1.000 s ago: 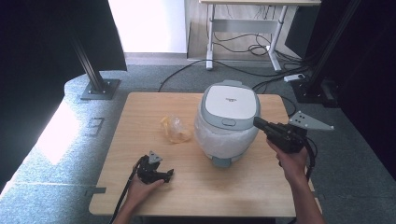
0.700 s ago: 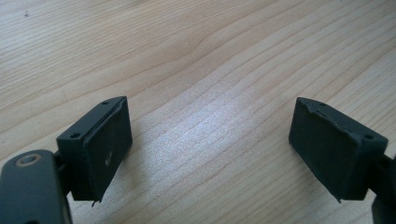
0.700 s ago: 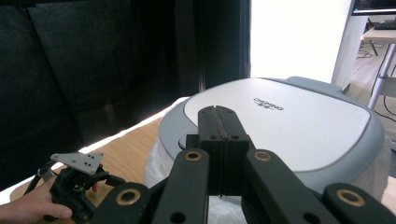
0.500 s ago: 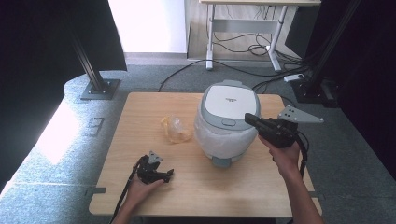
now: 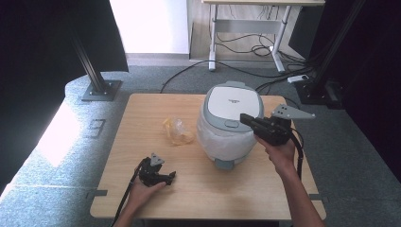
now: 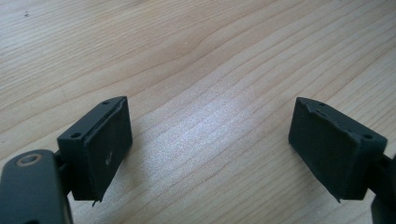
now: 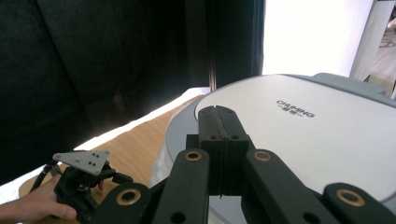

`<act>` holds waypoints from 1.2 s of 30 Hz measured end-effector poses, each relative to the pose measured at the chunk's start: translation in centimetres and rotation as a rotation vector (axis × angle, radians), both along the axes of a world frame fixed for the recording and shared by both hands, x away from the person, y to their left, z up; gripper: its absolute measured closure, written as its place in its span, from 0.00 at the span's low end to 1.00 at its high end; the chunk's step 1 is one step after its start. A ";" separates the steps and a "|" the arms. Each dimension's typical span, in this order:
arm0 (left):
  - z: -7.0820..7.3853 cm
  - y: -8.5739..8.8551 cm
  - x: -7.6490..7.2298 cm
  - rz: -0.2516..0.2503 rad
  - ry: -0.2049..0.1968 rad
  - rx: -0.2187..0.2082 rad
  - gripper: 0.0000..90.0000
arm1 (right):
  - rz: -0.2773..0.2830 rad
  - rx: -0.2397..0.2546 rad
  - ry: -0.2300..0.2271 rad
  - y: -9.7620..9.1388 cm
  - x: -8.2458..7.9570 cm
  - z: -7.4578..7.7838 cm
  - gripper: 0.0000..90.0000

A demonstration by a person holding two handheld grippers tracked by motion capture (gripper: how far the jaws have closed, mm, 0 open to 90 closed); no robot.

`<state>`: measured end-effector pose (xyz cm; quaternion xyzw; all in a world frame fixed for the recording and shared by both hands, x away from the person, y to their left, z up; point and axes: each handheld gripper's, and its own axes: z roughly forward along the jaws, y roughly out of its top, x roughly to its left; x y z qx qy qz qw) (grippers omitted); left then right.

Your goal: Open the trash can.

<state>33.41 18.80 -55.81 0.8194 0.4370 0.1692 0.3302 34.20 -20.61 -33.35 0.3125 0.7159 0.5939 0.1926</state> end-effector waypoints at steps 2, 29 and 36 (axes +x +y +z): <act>0.0 0.0 0.0 0.000 0.000 0.000 0.14 | 0.008 -0.012 0.012 0.5 0.5 -0.3 1.00; 0.0 0.0 0.0 -0.003 -0.001 0.001 0.15 | 0.027 -0.007 0.086 1.7 1.9 -2.4 1.00; 0.0 0.0 0.0 -0.003 -0.001 0.001 0.15 | 0.031 -0.012 0.099 1.6 1.9 -2.3 1.00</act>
